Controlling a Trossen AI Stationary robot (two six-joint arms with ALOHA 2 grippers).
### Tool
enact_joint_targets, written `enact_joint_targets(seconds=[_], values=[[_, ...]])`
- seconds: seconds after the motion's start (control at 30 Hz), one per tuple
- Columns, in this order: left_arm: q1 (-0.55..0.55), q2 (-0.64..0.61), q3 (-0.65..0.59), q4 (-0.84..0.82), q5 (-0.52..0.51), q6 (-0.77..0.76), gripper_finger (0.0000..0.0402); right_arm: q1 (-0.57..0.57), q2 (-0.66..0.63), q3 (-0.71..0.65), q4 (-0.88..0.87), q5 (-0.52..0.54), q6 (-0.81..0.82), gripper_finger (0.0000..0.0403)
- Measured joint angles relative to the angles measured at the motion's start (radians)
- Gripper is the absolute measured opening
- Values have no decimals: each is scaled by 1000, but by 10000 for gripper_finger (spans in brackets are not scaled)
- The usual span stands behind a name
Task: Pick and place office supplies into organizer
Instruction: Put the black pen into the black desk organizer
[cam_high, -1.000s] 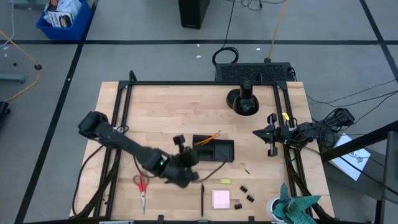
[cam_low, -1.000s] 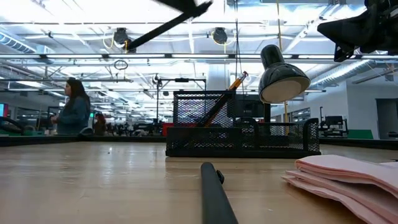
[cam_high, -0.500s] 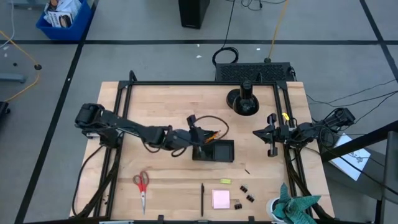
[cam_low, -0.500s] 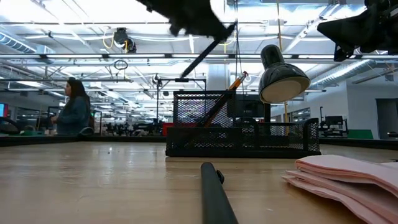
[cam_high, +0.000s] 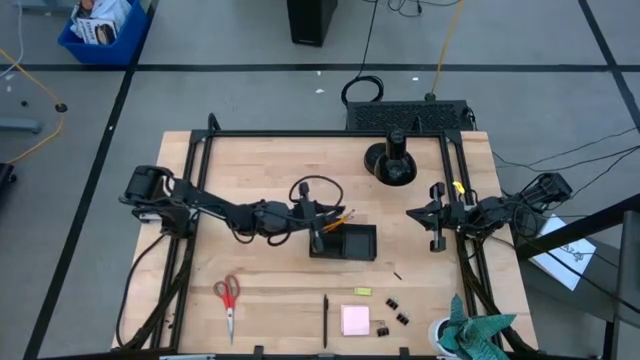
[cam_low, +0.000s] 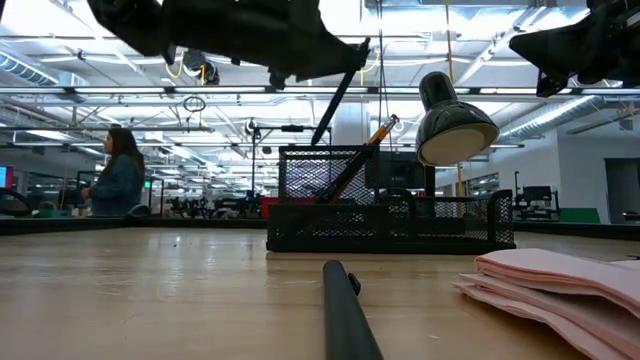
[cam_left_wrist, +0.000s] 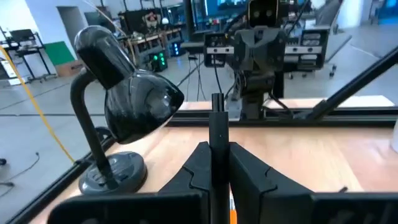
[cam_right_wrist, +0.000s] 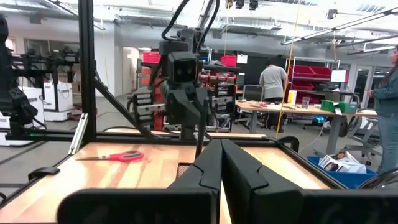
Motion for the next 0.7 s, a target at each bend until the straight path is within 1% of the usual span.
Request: enact_joint_targets(seconds=[0.07,0.3,0.37,0.57,0.7], values=[[0,3,-15,1,1,-4,30,0,0,0,4,0,-1,4],[5,68,-6,35,18,-13,30,0,1,0,21,0,-7,4],[7,76,-12,11,19,-19,30,0,5,0,24,0,-7,4],[17,129,-2,40,27,-38,30,0,12,0,21,0,-12,4],[22,151,-5,22,32,-53,30,0,14,0,22,0,-16,4]])
